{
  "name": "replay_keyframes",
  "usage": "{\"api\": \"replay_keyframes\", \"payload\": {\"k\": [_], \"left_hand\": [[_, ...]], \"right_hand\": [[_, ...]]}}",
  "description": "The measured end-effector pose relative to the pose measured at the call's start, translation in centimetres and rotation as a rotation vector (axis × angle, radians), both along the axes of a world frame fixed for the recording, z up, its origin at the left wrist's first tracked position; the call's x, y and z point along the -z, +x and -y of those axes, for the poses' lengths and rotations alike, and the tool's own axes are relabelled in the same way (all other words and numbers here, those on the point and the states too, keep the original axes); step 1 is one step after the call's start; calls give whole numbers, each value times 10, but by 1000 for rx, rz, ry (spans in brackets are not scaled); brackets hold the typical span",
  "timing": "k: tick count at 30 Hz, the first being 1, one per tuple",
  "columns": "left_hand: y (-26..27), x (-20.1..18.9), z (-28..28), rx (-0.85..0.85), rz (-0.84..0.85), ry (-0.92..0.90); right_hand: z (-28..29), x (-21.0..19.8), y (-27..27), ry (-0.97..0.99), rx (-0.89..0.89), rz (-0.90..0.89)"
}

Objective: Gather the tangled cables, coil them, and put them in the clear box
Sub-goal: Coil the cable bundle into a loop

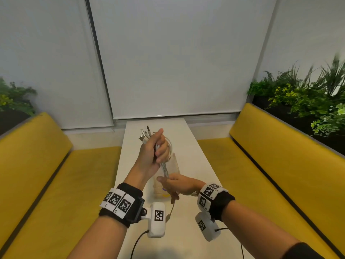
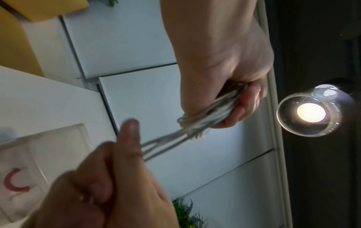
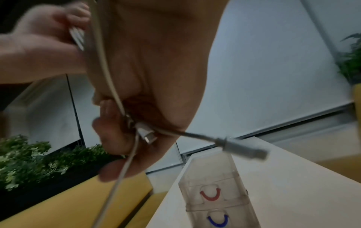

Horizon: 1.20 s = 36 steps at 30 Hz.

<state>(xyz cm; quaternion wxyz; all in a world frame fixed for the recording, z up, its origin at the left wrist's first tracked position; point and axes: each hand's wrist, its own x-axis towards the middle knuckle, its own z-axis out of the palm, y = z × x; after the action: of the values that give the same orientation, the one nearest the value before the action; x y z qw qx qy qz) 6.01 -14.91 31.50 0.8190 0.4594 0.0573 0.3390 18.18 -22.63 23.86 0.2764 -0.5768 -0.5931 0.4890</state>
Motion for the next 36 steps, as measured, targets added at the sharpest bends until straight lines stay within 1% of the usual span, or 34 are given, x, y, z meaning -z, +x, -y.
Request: {"api": "replay_keyframes", "payload": {"k": [3,6,8,12,14,16,18,22,24,25,27,29,32,34,35,36], "left_hand": [[-1,-7,10,188,83,56],[-4,-10,15,303,10,131],[-8,-10,15,330,-71,172],[-12,-7,16,238,-289,367],[-13,-4,15,243,-374,437],[-12,-2,16,260,-464,504],[-10,-1,21,261,-565,566],[2,13,31,261,-787,708],[9,22,32,215,-877,831],[11,26,32,191,-898,912],[14,34,30,167,-900,1085],[13,39,28,160,-935,1215],[11,46,26,119,-1034,1417],[12,44,29,79,-1041,1535],[12,40,33,70,-1023,1550],[12,41,33,76,-1030,1531]], "right_hand": [[-4,1,-1,-83,13,-84],[-9,-2,12,-111,80,-167],[-13,-9,28,-124,96,-184],[-15,-34,59,-259,41,-216],[-13,-48,66,-331,42,-245],[-12,-60,71,-367,80,-250],[-11,-70,71,-397,77,-172],[-13,-82,59,-410,65,64],[-14,-83,51,-395,69,186],[-15,-82,48,-388,70,236],[-16,-76,44,-379,87,280],[-12,-74,37,-399,105,254],[-1,-76,30,-492,114,72],[5,-81,30,-514,63,-22],[5,-81,29,-511,43,-10],[6,-82,27,-503,40,41]]}}
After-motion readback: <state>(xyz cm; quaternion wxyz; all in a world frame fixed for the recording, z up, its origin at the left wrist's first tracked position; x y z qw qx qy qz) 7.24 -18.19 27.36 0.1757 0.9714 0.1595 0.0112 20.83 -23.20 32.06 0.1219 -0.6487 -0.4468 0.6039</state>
